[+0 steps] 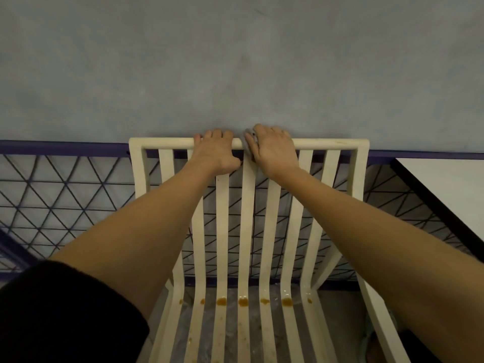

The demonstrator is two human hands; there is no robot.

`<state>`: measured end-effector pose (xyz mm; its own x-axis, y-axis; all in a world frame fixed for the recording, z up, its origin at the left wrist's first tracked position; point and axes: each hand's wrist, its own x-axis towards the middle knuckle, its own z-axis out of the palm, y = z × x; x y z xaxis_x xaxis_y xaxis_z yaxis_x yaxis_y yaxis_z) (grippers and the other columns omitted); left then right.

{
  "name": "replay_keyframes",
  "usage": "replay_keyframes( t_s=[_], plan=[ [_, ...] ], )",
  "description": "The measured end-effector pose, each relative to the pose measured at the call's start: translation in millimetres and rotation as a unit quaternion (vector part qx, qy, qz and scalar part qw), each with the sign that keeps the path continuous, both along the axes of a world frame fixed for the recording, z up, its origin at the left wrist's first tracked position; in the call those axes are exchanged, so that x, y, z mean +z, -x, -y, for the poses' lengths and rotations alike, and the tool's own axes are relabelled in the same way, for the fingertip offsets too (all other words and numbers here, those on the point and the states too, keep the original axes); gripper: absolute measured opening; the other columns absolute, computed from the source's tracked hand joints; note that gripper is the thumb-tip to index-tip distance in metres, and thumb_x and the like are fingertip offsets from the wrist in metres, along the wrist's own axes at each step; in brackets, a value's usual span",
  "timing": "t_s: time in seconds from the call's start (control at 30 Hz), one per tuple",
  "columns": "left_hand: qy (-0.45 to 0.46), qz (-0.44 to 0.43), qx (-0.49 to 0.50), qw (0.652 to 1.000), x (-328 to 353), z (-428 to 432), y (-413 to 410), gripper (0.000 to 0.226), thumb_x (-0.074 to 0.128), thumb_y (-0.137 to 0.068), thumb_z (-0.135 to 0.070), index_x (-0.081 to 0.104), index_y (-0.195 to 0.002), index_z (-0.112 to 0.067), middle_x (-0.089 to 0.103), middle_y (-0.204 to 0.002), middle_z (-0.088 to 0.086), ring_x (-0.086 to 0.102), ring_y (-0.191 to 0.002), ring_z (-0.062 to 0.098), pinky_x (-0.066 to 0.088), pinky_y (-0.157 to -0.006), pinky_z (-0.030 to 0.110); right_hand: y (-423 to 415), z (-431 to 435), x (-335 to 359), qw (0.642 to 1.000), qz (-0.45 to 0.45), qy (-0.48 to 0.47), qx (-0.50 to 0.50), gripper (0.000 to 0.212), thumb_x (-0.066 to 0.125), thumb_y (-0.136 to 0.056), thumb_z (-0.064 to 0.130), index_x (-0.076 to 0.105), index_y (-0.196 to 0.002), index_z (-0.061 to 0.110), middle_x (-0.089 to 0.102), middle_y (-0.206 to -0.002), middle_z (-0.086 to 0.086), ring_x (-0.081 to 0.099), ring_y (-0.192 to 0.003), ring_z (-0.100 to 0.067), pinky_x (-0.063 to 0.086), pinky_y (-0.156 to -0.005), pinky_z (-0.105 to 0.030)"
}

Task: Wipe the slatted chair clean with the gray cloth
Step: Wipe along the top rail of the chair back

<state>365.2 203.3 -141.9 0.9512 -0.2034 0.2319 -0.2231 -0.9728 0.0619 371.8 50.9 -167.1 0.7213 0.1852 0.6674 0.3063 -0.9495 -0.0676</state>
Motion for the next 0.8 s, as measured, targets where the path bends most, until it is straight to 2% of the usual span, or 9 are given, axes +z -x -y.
replay_keyframes(
  t_s=[0.1,0.23,0.43,0.6,0.73,0.8],
  plan=[
    [0.001,-0.001,-0.007,1.0,0.7,-1.3,0.5,0.057,0.059,-0.08,-0.033,0.04,-0.132,-0.016,0.045,-0.13,0.01,0.038,-0.124,0.03,0.026,-0.105,0.045,5.8,19.3,-9.0,0.998,0.024,0.029,0.058,0.022,0.044,-0.098,0.029,0.055,-0.107,0.012,0.057,-0.095,-0.006,0.05,-0.086,-0.024,0.037,-0.079,-0.034],
    [0.001,0.003,-0.016,1.0,-1.8,-3.0,-0.8,0.059,0.059,-0.08,-0.033,0.039,-0.133,-0.016,0.044,-0.131,0.01,0.038,-0.124,0.03,0.026,-0.105,0.045,10.4,38.0,-14.4,0.996,0.024,0.056,0.059,0.034,0.052,-0.093,0.024,0.051,-0.124,0.01,0.056,-0.104,-0.007,0.05,-0.093,-0.023,0.038,-0.085,-0.033],
    [-0.001,0.012,-0.019,1.0,-2.5,-5.0,-1.2,0.059,0.06,-0.08,-0.033,0.039,-0.133,-0.016,0.045,-0.129,0.01,0.039,-0.123,0.029,0.025,-0.105,0.045,15.1,57.5,-12.2,0.996,0.019,0.055,0.063,0.034,0.054,-0.092,0.023,0.051,-0.124,0.009,0.055,-0.105,-0.008,0.049,-0.093,-0.023,0.038,-0.087,-0.032],
    [-0.003,0.013,-0.021,1.0,-3.1,-4.4,-1.6,0.062,0.06,-0.08,-0.033,0.037,-0.135,-0.016,0.044,-0.13,0.01,0.039,-0.123,0.03,0.026,-0.106,0.046,23.5,91.8,-11.1,0.999,-0.014,-0.019,0.049,0.03,0.043,-0.097,0.031,0.051,-0.118,0.012,0.055,-0.105,-0.007,0.046,-0.095,-0.022,0.033,-0.087,-0.03],
    [0.0,0.022,-0.016,1.0,-4.5,-2.6,-1.3,0.061,0.061,-0.081,-0.033,0.037,-0.135,-0.016,0.045,-0.128,0.01,0.04,-0.121,0.029,0.026,-0.106,0.045,22.4,92.3,-4.8,0.997,-0.024,-0.076,-0.009,0.026,0.035,-0.102,0.035,0.052,-0.103,0.015,0.056,-0.096,-0.005,0.048,-0.091,-0.022,0.035,-0.083,-0.034],
    [0.001,0.027,-0.011,1.0,-5.1,-2.6,-1.8,0.061,0.061,-0.08,-0.034,0.038,-0.133,-0.016,0.045,-0.127,0.01,0.041,-0.12,0.029,0.027,-0.105,0.045,19.8,80.8,4.0,0.996,-0.029,-0.056,-0.064,0.025,0.039,-0.102,0.033,0.054,-0.102,0.013,0.058,-0.092,-0.006,0.052,-0.087,-0.025,0.036,-0.077,-0.036]
  ],
)
